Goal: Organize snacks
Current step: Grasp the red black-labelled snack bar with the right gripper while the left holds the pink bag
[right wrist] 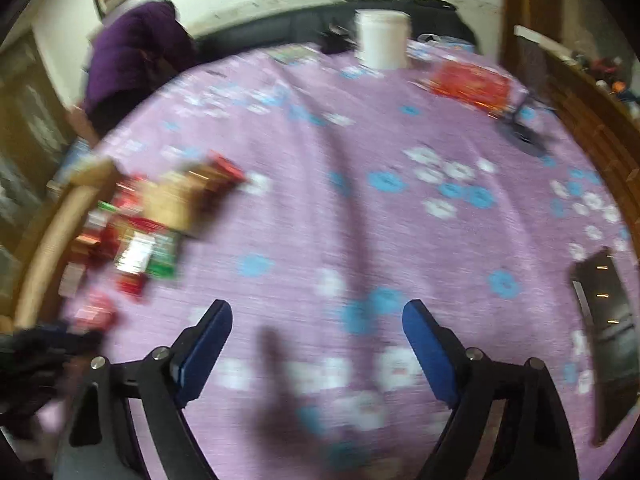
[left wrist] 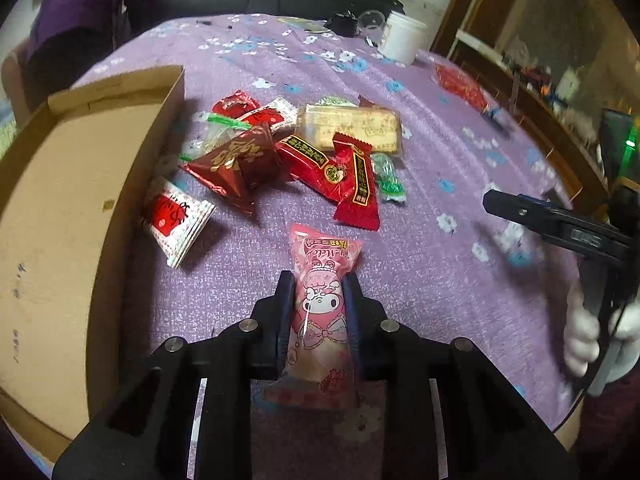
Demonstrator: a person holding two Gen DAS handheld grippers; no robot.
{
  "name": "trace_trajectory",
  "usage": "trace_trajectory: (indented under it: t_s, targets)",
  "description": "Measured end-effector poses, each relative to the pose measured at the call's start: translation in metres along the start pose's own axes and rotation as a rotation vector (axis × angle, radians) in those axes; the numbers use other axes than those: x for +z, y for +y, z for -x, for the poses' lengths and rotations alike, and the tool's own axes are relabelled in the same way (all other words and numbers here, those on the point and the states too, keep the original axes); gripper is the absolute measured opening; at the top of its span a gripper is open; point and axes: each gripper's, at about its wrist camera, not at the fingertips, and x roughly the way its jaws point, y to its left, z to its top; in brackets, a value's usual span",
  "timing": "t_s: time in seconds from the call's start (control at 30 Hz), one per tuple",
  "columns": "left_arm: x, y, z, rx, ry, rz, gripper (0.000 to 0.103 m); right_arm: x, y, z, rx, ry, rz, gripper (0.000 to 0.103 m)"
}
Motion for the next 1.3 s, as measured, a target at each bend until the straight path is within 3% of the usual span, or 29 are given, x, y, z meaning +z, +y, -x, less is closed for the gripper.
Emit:
trace_trajectory:
  t_s: [0.1,0.23,0.4,0.57,0.63,0.9,1.2,1.27,1.3]
  targets:
    - [-0.002,0.009,0.006,-0.055,-0.007,0.048,0.023,0.006,0.029,0.007,0.108,-0.007,0.054,0.082]
    - [-0.005,0.018,0.023,-0.098,-0.040,0.073,0.023,0.013,0.074,-0.008,0.242,0.053,0.112,0.057]
    - [-0.008,0.026,0.049,-0.130,-0.092,0.086,0.023,0.023,0.112,-0.038,0.218,0.086,0.143,0.048]
    - [-0.013,0.035,0.063,-0.142,-0.114,0.107,0.023,0.030,0.119,-0.067,0.127,0.119,0.128,0.044]
    - [-0.013,0.037,0.062,-0.133,-0.104,0.108,0.023,0.031,0.121,-0.068,0.099,0.102,0.130,0.025]
    - [-0.009,0.021,0.041,-0.128,-0.063,0.060,0.023,0.025,0.116,-0.050,0.148,0.077,0.106,0.022]
    - [-0.001,0.017,0.021,-0.142,-0.014,0.078,0.023,0.018,0.104,-0.043,0.189,0.080,0.081,0.022]
    - [0.000,0.015,0.017,-0.122,-0.003,0.076,0.031,0.016,0.103,-0.041,0.198,0.080,0.076,0.022]
    - [0.001,0.013,0.015,-0.107,0.003,0.075,0.040,0.016,0.102,-0.040,0.203,0.079,0.075,0.022]
